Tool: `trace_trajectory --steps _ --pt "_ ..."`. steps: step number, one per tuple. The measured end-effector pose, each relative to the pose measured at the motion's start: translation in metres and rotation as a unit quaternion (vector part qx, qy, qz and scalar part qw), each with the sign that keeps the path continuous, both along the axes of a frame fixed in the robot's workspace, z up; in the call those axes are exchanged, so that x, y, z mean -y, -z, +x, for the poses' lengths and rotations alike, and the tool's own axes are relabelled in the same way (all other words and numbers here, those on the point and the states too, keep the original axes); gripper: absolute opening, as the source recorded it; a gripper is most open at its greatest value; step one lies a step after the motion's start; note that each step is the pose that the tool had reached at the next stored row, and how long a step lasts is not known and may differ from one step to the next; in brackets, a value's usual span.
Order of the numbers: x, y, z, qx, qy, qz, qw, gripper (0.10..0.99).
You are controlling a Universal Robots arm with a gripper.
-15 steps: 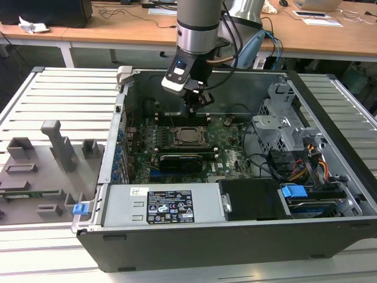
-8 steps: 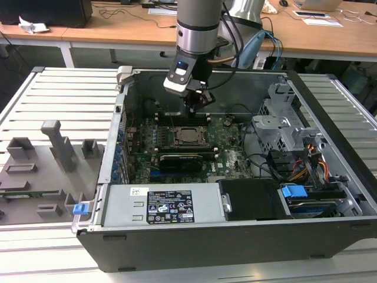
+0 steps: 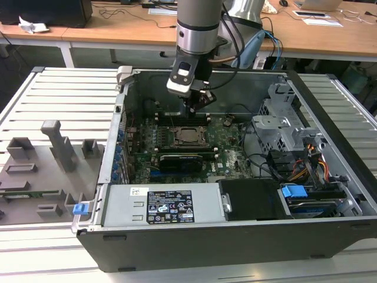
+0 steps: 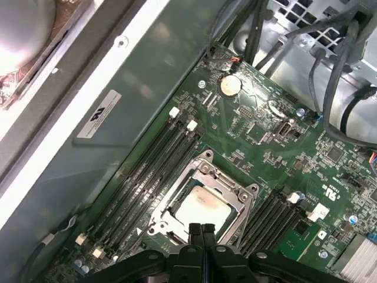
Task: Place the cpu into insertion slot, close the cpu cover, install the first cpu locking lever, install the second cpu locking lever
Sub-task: 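Install the first cpu locking lever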
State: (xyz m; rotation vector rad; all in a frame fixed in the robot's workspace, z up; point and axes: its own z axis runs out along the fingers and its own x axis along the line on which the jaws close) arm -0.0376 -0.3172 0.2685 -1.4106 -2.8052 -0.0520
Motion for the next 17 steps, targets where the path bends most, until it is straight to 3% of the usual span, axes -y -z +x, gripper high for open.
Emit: trace_trajectory --steps 8,17 --pt "0.0000 0.0000 0.0000 0.0000 -0.035 0.0000 0.9994 0.106" --pt "0.0000 0.0000 0.0000 0.0000 -0.078 0.0000 0.9970 0.106"
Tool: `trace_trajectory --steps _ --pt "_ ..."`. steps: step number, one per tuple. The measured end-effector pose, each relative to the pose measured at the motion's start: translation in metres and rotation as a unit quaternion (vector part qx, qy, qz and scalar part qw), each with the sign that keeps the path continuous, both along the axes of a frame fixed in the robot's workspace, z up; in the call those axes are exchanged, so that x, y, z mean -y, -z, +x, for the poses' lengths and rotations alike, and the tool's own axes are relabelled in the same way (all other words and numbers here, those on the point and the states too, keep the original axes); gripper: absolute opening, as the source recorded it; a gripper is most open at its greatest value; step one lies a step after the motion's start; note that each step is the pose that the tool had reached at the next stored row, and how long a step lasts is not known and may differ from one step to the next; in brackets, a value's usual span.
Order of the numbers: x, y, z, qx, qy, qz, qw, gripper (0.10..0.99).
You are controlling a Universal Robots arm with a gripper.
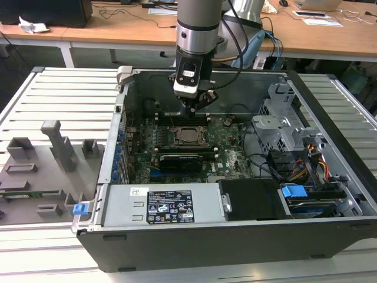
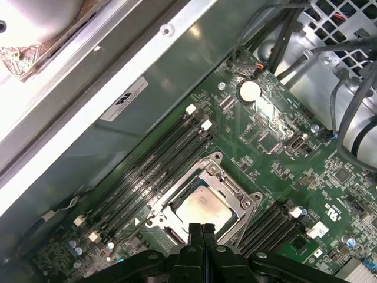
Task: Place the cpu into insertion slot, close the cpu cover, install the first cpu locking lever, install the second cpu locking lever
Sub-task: 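Install the first cpu locking lever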
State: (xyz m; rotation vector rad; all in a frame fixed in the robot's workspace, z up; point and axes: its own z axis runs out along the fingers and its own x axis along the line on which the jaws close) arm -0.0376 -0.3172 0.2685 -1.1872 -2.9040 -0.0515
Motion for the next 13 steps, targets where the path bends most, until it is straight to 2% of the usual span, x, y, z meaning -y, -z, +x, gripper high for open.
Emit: trace_trajectory --steps 2,8,13 --pt "0.0000 0.0000 0.0000 0.0000 -0.016 0.0000 0.9999 0.106" --pt "0.0000 0.0000 0.0000 0.0000 -0.037 0.0000 0.9993 0.106" --pt "0.0000 0.0000 0.0000 0.0000 -0.062 0.0000 0.9981 0.106"
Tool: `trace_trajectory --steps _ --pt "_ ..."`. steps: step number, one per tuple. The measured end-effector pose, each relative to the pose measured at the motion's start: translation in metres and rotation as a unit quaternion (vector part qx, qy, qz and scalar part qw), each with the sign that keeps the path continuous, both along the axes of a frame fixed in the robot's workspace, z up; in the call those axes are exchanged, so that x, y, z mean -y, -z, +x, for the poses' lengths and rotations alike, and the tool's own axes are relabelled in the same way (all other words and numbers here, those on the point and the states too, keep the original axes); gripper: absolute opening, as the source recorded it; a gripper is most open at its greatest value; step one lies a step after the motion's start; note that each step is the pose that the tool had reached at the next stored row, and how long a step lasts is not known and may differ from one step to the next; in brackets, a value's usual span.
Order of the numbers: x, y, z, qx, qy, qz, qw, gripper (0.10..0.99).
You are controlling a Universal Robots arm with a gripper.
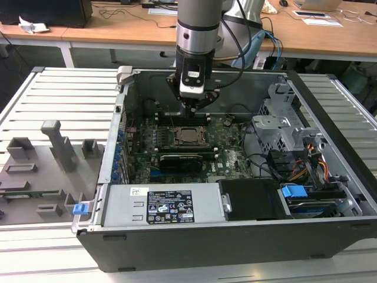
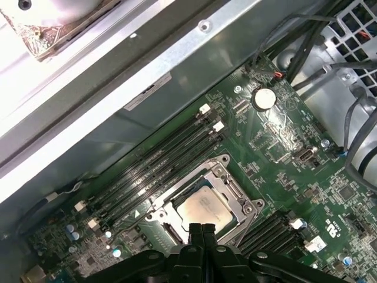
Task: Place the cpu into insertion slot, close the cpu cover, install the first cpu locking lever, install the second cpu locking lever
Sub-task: 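Install the first cpu locking lever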
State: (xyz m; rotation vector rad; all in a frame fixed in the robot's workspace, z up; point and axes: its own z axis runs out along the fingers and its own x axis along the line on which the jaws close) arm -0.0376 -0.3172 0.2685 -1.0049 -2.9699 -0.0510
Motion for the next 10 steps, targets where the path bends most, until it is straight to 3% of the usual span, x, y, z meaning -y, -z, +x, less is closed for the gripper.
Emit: trace_trajectory --steps 10 --pt "0.0000 0.0000 0.0000 0.0000 -0.044 0.0000 0.9990 0.106"
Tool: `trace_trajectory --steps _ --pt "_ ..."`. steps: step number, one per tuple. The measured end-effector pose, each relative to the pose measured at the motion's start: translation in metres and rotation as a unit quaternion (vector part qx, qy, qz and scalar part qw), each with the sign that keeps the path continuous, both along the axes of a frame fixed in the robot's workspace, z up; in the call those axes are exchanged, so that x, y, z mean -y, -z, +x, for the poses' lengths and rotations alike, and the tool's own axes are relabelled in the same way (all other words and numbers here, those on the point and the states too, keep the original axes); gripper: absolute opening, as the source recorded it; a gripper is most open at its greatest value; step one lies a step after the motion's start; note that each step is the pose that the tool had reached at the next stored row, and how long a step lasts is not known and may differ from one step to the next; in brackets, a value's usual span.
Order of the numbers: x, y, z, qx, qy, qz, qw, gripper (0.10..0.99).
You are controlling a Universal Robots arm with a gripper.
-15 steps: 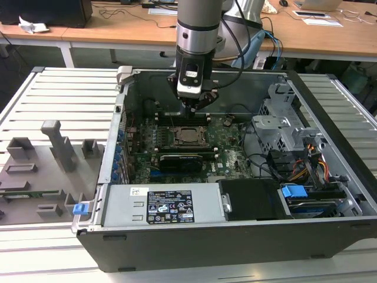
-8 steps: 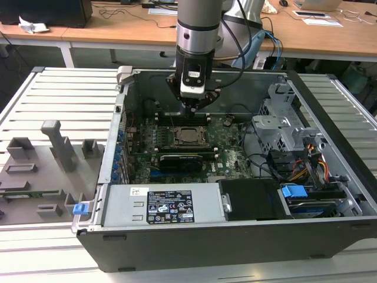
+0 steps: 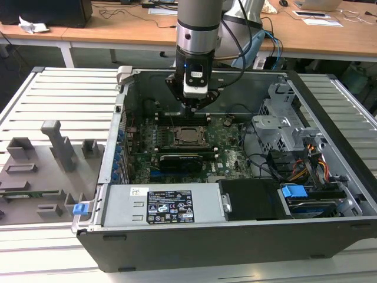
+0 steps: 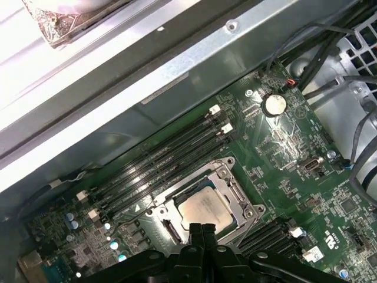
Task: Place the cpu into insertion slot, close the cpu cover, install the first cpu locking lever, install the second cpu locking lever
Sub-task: 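Install the first cpu locking lever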
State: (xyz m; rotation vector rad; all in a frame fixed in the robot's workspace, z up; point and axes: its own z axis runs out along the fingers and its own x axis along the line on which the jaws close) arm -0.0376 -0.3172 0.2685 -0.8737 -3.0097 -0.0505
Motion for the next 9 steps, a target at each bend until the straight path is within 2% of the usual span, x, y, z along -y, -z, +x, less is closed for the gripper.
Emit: trace_trajectory --steps 9 --pt "0.0000 0.0000 0.0000 0.0000 -0.039 0.0000 0.9993 0.106"
